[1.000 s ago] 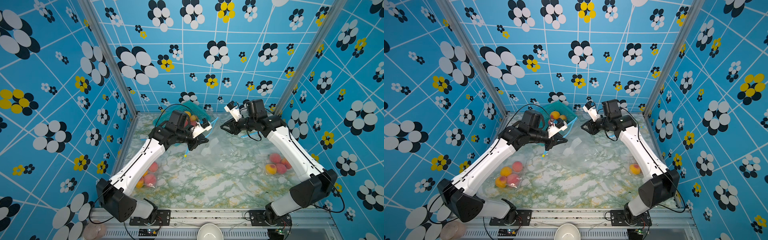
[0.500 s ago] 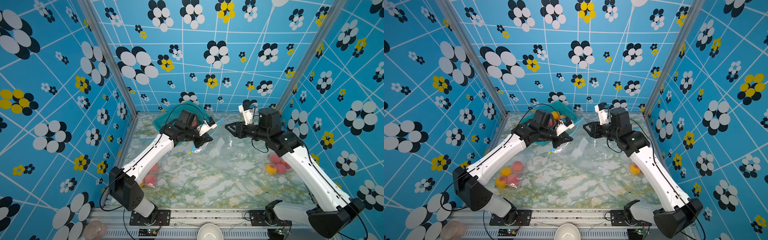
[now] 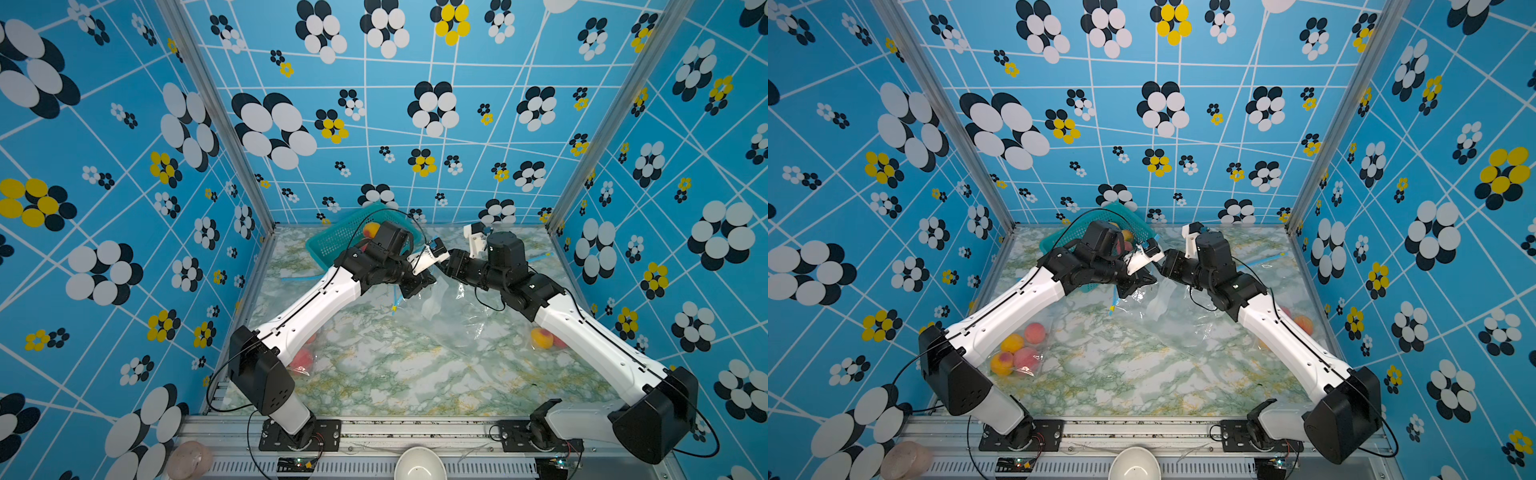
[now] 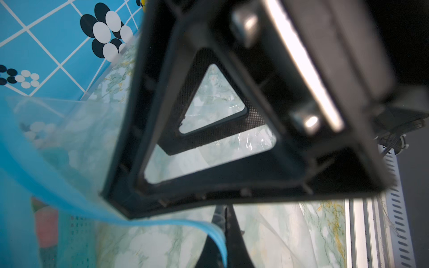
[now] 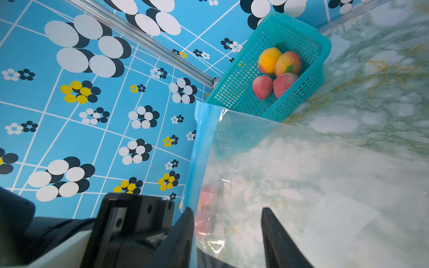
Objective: Place the peach in a zip-top bag and seal the zipper
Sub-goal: Open the zipper food storage bag.
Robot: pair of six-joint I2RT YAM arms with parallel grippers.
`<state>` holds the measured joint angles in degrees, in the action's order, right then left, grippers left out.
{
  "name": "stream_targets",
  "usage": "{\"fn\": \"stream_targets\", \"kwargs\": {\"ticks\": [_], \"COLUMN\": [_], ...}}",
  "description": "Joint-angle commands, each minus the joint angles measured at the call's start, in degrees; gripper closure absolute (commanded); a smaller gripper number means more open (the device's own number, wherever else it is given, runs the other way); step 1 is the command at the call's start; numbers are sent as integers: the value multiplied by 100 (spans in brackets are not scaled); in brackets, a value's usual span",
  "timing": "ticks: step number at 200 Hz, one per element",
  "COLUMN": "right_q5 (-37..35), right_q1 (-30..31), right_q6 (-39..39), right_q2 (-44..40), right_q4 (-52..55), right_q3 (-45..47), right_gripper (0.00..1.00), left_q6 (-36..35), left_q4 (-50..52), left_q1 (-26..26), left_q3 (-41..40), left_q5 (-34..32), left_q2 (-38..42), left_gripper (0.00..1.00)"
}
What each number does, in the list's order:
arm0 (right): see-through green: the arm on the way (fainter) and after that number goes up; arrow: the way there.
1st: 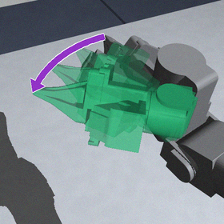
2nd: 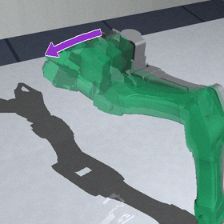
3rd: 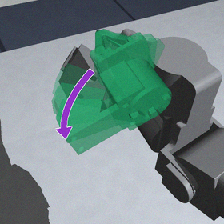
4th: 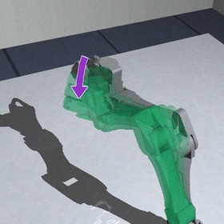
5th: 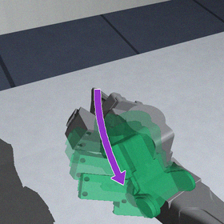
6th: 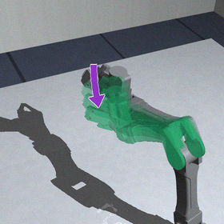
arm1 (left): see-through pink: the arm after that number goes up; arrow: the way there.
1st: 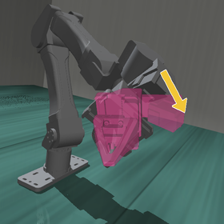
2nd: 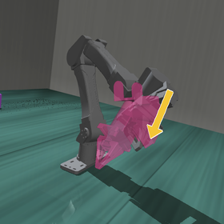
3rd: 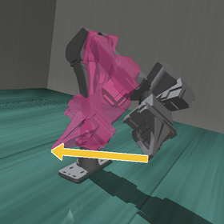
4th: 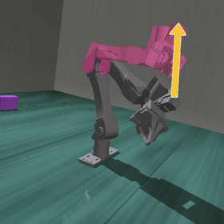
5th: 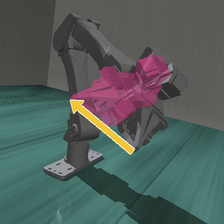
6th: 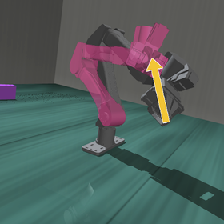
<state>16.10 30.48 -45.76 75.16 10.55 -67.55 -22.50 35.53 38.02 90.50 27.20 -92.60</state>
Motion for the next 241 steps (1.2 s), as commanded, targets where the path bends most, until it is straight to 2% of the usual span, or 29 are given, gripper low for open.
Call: {"fn": "stream_targets", "kwargs": {"ticks": [1, 46, 110, 137, 165, 182, 194, 210, 219, 224, 241], "right_q5": [-269, -151, -185, -262, -394, -469, -532, -691, -781, -849, -1083], "right_q1": [37, 44, 142, 153, 158, 158, 153, 151, 133, 130, 84], "right_q6": [-210, -283, -528, -561, -521, -480, -449, -326, -211, -138, 184], "right_q2": [-320, -413, 28, 161, 184, 197, 193, 212, 224, 244, 365], "right_q4": [-183, -114, -245, -82, 38, 70, 95, 229, 316, 373, 617], "right_q3": [175, 198, 238, 191, 224, 228, 229, 194, 166, 149, 95], "right_gripper": [48, 47, 50, 61, 85, 95, 100, 100, 100, 100, 100], "left_q6": [-13, 26, -134, -224, -245, -229, -196, -127, -25, 62, 457], "left_q4": [95, 11, -135, -282, -347, -353, -378, -406, -459, -501, -698], "left_q1": [12, 39, 287, 390, 390, 395, 397, 380, 339, 288, 35], "left_q3": [213, 236, 175, 67, 27, 29, 14, -19, -52, -74, -174], "left_q5": [-249, -242, -409, -685, -781, -769, -752, -706, -601, -500, 86], "left_q2": [-143, -187, -95, -6, 26, 0, -11, -23, -5, 15, 111], "left_gripper": [100, 100, 100, 100, 100, 100, 100, 100, 93, 85, 69]}}
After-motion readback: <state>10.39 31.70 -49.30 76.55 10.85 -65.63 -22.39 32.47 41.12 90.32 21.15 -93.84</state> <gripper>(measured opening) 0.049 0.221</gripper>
